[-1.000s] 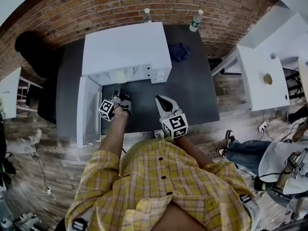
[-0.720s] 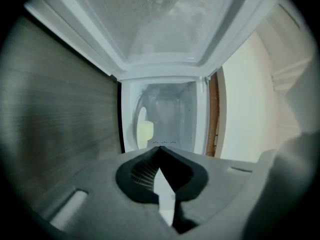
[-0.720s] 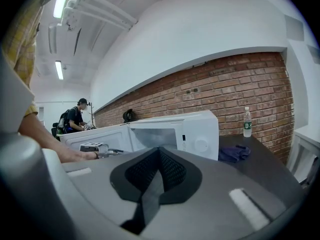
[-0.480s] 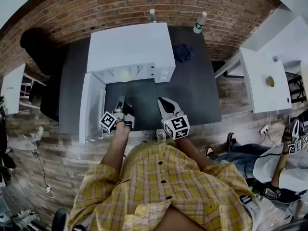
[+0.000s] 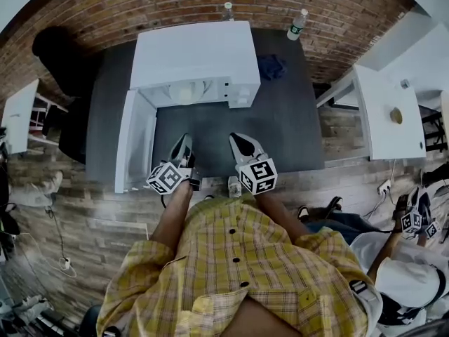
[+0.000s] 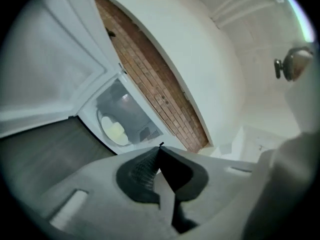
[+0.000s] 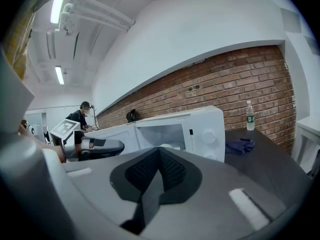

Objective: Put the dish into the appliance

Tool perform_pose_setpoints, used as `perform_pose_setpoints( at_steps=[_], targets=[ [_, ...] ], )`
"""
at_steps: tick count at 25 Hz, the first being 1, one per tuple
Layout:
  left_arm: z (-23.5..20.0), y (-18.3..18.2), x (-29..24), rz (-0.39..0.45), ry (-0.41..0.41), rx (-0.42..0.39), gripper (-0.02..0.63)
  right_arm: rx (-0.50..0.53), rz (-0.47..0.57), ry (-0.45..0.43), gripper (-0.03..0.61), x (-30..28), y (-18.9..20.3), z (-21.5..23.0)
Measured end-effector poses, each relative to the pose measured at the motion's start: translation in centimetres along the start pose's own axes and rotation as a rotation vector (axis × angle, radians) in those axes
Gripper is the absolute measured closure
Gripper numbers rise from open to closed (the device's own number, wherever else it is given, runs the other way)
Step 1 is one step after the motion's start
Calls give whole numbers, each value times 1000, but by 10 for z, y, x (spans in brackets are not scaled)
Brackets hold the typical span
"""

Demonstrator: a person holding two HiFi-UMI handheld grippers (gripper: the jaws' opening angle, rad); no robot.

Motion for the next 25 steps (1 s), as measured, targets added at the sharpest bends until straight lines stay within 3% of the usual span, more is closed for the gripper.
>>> perform_pose_setpoints(
  at_steps=[9,19,25],
  targets=[
    [32,4,11,-54,-50,-418,615,-15,20,-22,577,8,3,-9],
    [45,15,29,-66,-93,-665,615,-10,37,-35,577,14,3,-17],
    [52,15,31,-57,-92,-731,615,-5,44,-41,578,15,0,-18]
  ],
)
Point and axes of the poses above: the fingertips, and each gripper's own axes: x backward along the fingers, z to its right, y out of its underside, the point moved 1 cm from there along x, backward along the fingers, and after that the axes turned 3 degrees about z, right-handed, at the moved point
